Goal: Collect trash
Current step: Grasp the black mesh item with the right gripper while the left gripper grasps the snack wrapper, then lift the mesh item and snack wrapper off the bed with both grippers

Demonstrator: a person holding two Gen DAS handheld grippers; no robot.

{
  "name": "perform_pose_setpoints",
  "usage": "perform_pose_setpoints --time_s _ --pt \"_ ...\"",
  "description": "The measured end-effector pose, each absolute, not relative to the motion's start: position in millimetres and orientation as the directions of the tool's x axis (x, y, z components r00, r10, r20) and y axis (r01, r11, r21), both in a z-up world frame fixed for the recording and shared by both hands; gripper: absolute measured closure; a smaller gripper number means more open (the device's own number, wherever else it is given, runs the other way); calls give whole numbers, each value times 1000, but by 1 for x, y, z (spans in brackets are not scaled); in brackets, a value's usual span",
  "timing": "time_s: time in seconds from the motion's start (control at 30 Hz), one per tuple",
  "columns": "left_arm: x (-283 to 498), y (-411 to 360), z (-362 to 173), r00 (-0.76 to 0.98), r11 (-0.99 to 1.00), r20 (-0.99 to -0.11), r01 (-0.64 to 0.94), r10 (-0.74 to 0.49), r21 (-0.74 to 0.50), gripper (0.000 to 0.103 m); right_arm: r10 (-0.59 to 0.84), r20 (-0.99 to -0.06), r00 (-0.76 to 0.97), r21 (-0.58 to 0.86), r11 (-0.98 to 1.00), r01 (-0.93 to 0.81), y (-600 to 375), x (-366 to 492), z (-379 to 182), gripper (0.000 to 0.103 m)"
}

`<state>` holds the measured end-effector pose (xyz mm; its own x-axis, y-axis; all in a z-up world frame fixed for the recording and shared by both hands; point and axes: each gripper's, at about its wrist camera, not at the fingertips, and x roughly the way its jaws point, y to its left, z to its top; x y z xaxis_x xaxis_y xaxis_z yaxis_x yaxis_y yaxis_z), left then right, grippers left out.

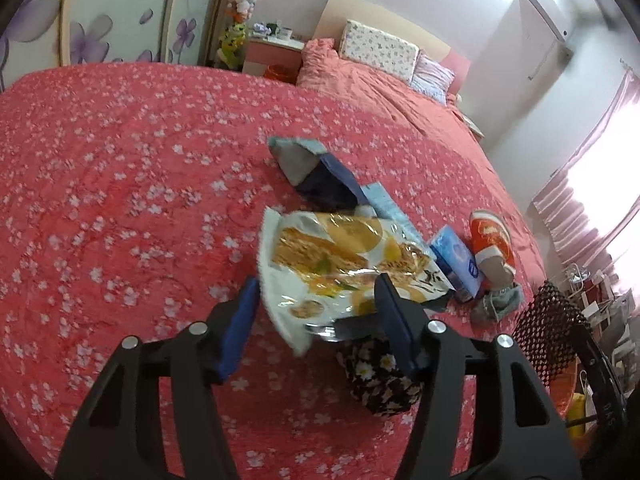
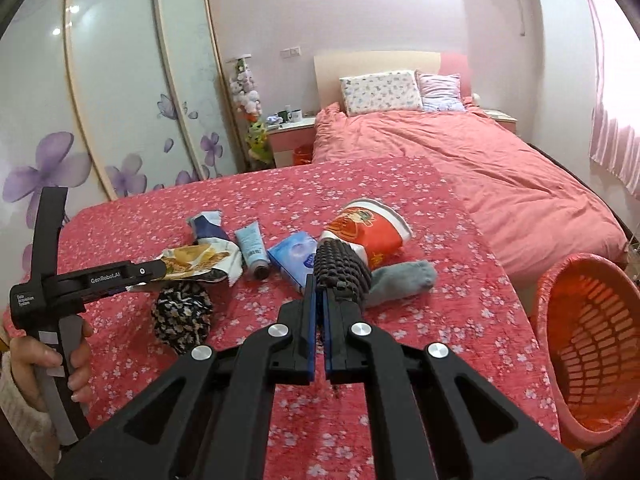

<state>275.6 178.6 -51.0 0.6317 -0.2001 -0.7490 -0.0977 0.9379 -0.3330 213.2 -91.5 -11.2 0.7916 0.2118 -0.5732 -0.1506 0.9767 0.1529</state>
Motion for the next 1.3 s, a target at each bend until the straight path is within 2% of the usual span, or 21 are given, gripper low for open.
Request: perform_pose_setpoints --time_s 0.2,0.27,0.33,0.53,0.9,1.3 --pt "280 173 -68 602 934 -769 -104 -216 -343 44 206 -585 784 147 978 -148 -96 209 -19 100" --pt "282 177 -74 589 926 -776 -120 -224 -358 52 204 -588 783 142 979 -148 -95 208 -20 100" --pt "282 179 -74 597 930 -776 -128 -205 -344 66 203 -588 783 141 979 -147 -96 207 -21 100" --pt "273 194 -68 629 918 -754 -156 -192 -364 78 203 -585 785 145 979 -145 -98 203 -21 100" --pt "245 229 -36 719 903 -684 -201 -128 -380 85 199 -563 802 137 980 -146 -101 191 -12 100" --pt "234 219 12 782 907 -611 -163 -120 -387 87 171 -513 841 126 984 -123 -116 175 4 100"
